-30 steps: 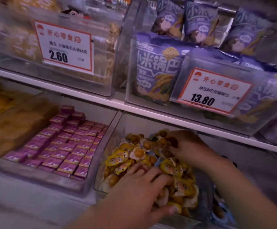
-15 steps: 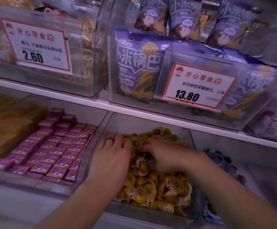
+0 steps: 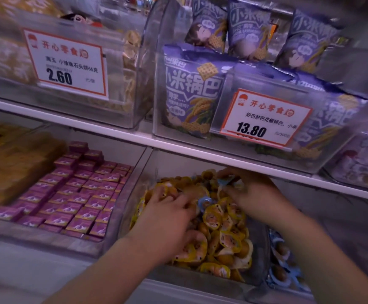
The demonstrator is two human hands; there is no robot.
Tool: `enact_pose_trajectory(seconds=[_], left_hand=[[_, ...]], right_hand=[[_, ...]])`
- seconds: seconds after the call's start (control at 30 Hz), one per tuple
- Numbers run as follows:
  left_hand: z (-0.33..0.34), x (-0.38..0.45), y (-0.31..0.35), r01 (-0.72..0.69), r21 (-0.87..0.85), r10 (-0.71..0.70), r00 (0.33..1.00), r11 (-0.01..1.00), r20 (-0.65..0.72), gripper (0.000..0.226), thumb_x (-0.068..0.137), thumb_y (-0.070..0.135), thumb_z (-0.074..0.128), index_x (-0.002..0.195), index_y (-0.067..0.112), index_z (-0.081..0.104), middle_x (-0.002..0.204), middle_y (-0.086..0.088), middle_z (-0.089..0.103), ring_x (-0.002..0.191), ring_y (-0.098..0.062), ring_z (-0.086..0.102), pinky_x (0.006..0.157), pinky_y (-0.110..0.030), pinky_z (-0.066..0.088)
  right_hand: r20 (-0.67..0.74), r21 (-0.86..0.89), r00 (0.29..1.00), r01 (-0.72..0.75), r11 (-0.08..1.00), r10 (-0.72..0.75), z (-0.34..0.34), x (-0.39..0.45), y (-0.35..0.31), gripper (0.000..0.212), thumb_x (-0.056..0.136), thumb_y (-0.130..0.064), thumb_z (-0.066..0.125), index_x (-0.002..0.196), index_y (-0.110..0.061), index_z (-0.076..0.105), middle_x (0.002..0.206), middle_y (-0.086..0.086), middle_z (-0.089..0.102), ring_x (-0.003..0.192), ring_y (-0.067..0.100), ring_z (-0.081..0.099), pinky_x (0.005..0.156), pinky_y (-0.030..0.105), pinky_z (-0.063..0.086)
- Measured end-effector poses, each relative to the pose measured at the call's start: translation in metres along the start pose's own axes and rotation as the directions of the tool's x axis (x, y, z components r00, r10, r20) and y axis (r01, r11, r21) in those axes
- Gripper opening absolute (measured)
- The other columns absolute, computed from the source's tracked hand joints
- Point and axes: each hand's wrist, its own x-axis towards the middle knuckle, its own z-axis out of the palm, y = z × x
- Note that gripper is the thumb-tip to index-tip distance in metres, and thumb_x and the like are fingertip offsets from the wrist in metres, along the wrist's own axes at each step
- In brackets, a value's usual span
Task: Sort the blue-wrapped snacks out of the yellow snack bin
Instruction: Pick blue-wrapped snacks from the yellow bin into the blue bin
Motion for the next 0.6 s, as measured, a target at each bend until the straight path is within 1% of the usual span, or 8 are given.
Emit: enact_pose_trajectory(seconds=[0.1, 0.17, 0.23, 0.3, 0.37, 0.47, 0.53, 0.6], left_hand=[[-0.001, 0.011, -0.010, 0.170, 0.069, -0.168, 0.985, 0.983, -0.039, 0.056, 0.091, 0.067, 0.032, 0.122, 0.030, 0.061, 0.130, 0.007, 0.055, 0.130, -0.021, 0.045, 0.117, -0.051, 0.014], [-0.002, 0.016, -0.013, 0.236, 0.073, -0.229, 0.969, 0.969, -0.089, 0.047, 0.095, 0.059, 0.034, 0.117, 0.028, 0.063, 0.130, 0.003, 0.057, 0.129, -0.023, 0.046, 0.116, -0.048, 0.020], [-0.004, 0.021, -0.012, 0.199, 0.021, -0.193, 0.967, 0.980, -0.168, 0.037, 0.095, 0.048, 0.039, 0.118, 0.031, 0.062, 0.131, 0.004, 0.056, 0.122, -0.024, 0.052, 0.110, -0.045, 0.031], [-0.005, 0.030, -0.002, 0.051, -0.117, -0.074, 0.976, 0.992, -0.205, 0.039, 0.088, 0.034, 0.048, 0.125, 0.033, 0.060, 0.130, 0.004, 0.057, 0.114, -0.026, 0.057, 0.100, -0.042, 0.042], [-0.002, 0.040, 0.015, -0.064, -0.271, 0.034, 0.993, 0.960, -0.114, 0.052, 0.086, 0.022, 0.052, 0.137, 0.034, 0.051, 0.130, 0.004, 0.054, 0.112, -0.025, 0.058, 0.095, -0.040, 0.047], [0.006, 0.064, 0.024, -0.035, -0.285, 0.057, 0.996, 0.958, 0.072, 0.064, 0.086, 0.031, 0.056, 0.146, 0.035, 0.035, 0.138, 0.001, 0.047, 0.119, -0.027, 0.053, 0.100, -0.041, 0.045], [0.006, 0.076, 0.018, -0.007, -0.352, 0.061, 0.988, 0.936, 0.143, 0.066, 0.085, 0.040, 0.060, 0.146, 0.032, 0.036, 0.143, 0.000, 0.047, 0.125, -0.026, 0.051, 0.105, -0.040, 0.042], [0.005, 0.078, 0.012, -0.010, -0.481, 0.090, 0.985, 0.877, 0.145, 0.061, 0.084, 0.046, 0.059, 0.141, 0.031, 0.046, 0.139, 0.004, 0.052, 0.126, -0.017, 0.053, 0.104, -0.034, 0.044]], right_hand=[[-0.103, 0.056, 0.988, 0.118, 0.991, -0.112, -0.001, -0.040, -0.002, 0.030, 0.084, -0.020, 0.065, 0.110, -0.034, 0.069, 0.110, -0.011, 0.064, 0.104, 0.009, 0.060, 0.092, 0.025, 0.049], [-0.129, 0.034, 0.982, 0.145, 0.989, -0.140, 0.006, -0.060, 0.000, 0.029, 0.084, -0.018, 0.065, 0.110, -0.030, 0.069, 0.109, -0.010, 0.061, 0.105, 0.011, 0.059, 0.093, 0.029, 0.049], [-0.152, -0.032, 0.972, 0.174, 0.984, -0.177, 0.014, -0.069, 0.004, 0.030, 0.083, -0.015, 0.067, 0.111, -0.026, 0.070, 0.110, -0.007, 0.060, 0.108, 0.016, 0.058, 0.094, 0.037, 0.049], [-0.223, 0.034, 0.961, 0.177, 0.984, -0.165, 0.018, -0.071, 0.008, 0.029, 0.083, -0.014, 0.067, 0.111, -0.023, 0.070, 0.109, -0.006, 0.060, 0.107, 0.017, 0.059, 0.093, 0.039, 0.050], [-0.347, 0.162, 0.932, 0.170, 0.972, -0.106, 0.017, -0.072, 0.011, 0.028, 0.083, -0.016, 0.064, 0.109, -0.023, 0.070, 0.108, -0.007, 0.060, 0.104, 0.014, 0.060, 0.091, 0.036, 0.051], [-0.407, 0.237, 0.912, 0.156, 0.959, -0.047, 0.016, -0.076, 0.014, 0.030, 0.082, -0.019, 0.060, 0.110, -0.025, 0.069, 0.107, -0.012, 0.058, 0.103, 0.006, 0.059, 0.090, 0.027, 0.050], [-0.389, 0.245, 0.920, 0.156, 0.957, -0.051, 0.017, -0.080, 0.013, 0.029, 0.084, -0.021, 0.060, 0.111, -0.024, 0.069, 0.108, -0.013, 0.057, 0.104, 0.006, 0.058, 0.090, 0.027, 0.049], [-0.370, 0.250, 0.927, 0.159, 0.955, -0.057, 0.018, -0.082, 0.013, 0.027, 0.086, -0.024, 0.060, 0.112, -0.025, 0.069, 0.109, -0.013, 0.056, 0.105, 0.009, 0.057, 0.090, 0.032, 0.050]])
